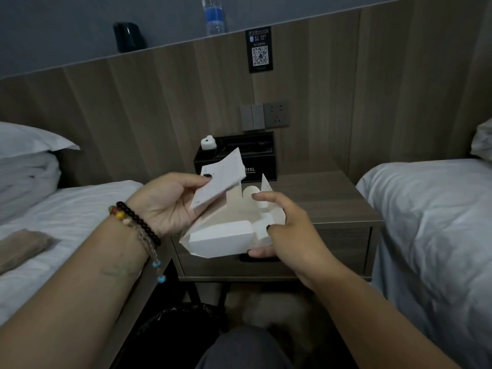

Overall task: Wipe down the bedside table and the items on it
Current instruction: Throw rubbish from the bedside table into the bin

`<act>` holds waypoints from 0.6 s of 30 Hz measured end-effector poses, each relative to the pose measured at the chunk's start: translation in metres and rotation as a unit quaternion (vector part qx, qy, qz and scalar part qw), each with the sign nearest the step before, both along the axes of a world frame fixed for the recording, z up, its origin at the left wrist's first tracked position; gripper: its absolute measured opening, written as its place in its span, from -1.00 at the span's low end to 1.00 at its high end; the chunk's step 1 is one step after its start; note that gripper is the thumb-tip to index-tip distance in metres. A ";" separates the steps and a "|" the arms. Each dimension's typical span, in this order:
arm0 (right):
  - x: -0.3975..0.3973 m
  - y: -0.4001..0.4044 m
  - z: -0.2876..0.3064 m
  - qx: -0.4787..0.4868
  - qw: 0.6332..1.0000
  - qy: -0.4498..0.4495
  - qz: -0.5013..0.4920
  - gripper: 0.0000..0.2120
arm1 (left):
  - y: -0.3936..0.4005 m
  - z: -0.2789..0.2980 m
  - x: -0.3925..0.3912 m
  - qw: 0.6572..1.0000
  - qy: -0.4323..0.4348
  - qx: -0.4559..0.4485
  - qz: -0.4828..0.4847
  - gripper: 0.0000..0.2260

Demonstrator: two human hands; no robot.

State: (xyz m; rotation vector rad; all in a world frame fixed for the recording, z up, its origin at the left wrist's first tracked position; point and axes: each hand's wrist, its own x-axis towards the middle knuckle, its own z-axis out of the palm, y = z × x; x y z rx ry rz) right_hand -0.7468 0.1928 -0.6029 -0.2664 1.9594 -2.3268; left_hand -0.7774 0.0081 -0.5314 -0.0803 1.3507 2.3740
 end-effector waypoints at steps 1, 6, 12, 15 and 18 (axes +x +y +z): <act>0.000 0.001 0.000 -0.004 1.000 -0.002 0.002 -0.36 | -0.001 0.001 -0.002 0.999 -0.003 0.033 -0.004 -0.49; -0.001 0.002 -0.003 -0.011 1.000 -0.011 0.011 -0.35 | -0.007 -0.010 -0.012 0.995 0.001 0.097 0.003 -0.32; -0.003 0.003 -0.010 -0.004 0.999 -0.036 0.009 -0.36 | -0.015 -0.015 -0.014 0.990 0.051 0.113 0.064 -0.18; -0.004 0.006 -0.011 0.000 0.999 -0.041 0.015 -0.35 | -0.022 -0.024 -0.022 0.973 0.110 0.076 0.186 -0.20; -0.006 0.008 -0.010 0.017 0.999 -0.040 0.010 -0.34 | -0.041 -0.040 -0.024 0.925 0.172 -0.021 0.339 -0.50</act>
